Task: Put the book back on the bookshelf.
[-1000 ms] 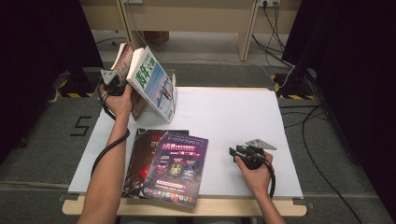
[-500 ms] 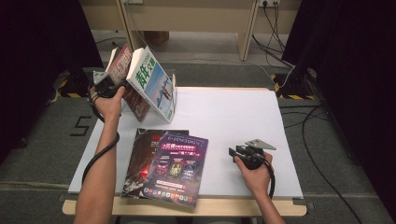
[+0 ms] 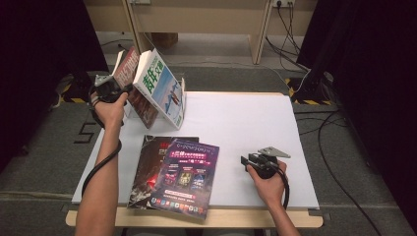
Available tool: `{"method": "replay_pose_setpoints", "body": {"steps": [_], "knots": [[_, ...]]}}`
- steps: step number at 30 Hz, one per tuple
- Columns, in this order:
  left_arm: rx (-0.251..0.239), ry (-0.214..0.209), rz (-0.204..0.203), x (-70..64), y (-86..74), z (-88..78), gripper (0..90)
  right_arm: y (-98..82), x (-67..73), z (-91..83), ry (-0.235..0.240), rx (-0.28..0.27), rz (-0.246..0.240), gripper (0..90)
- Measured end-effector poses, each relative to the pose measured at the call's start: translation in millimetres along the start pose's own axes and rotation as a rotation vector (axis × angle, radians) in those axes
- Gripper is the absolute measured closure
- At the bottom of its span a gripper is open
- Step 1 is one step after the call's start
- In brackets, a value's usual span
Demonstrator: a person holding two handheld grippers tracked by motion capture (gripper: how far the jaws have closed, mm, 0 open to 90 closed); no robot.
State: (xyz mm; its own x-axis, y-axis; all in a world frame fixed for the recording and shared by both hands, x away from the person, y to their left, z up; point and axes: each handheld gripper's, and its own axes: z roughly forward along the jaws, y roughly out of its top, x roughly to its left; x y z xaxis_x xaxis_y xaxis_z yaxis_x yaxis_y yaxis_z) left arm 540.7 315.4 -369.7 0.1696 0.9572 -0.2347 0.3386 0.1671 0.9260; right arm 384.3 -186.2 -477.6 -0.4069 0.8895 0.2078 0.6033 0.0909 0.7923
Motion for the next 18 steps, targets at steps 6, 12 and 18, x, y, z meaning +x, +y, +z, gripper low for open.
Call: {"method": "replay_pose_setpoints", "body": {"steps": [6,12,18], "knots": [[0.044,0.009,0.012,-5.4,5.2,4.6,81.9,-0.2,0.1,1.8,0.004,0.004,-0.005,61.5],[0.061,0.014,0.038,-9.8,9.6,6.7,83.5,-0.6,-0.6,1.9,0.002,0.015,0.003,61.5],[-0.02,0.055,0.145,-24.1,8.0,12.2,83.9,-0.6,-0.1,2.4,0.005,0.016,0.001,61.5]]}}
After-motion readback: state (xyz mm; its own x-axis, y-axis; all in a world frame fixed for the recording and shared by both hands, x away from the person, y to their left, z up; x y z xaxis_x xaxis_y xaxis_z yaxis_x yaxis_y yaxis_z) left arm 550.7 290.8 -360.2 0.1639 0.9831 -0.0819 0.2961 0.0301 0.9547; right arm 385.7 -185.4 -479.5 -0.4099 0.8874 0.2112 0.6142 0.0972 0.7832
